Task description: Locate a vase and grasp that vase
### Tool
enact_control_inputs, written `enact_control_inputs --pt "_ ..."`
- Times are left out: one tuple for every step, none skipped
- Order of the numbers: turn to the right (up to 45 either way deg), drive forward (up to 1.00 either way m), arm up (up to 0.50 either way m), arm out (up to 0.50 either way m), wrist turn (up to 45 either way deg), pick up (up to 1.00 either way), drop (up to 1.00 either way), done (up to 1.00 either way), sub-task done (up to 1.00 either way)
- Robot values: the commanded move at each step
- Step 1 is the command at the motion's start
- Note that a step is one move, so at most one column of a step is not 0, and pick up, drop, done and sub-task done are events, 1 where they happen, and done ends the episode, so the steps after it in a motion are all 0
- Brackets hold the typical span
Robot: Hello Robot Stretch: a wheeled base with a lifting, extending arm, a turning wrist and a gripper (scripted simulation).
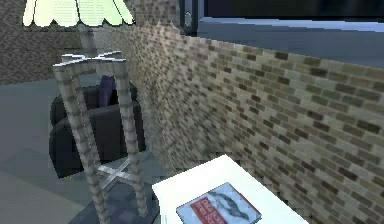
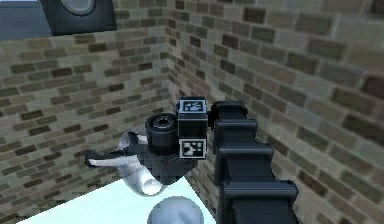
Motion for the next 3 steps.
enact_control_inputs --pt "0.0 0.00 0.00 0.00 15.0 0.00 0.00 0.00 0.00" --pt "0.0 0.00 -0.20 0.00 0.0 0.00 0.00 0.00 0.00" --pt "0.0 0.00 0.00 0.00 0.0 1.00 0.00 0.00 0.00"
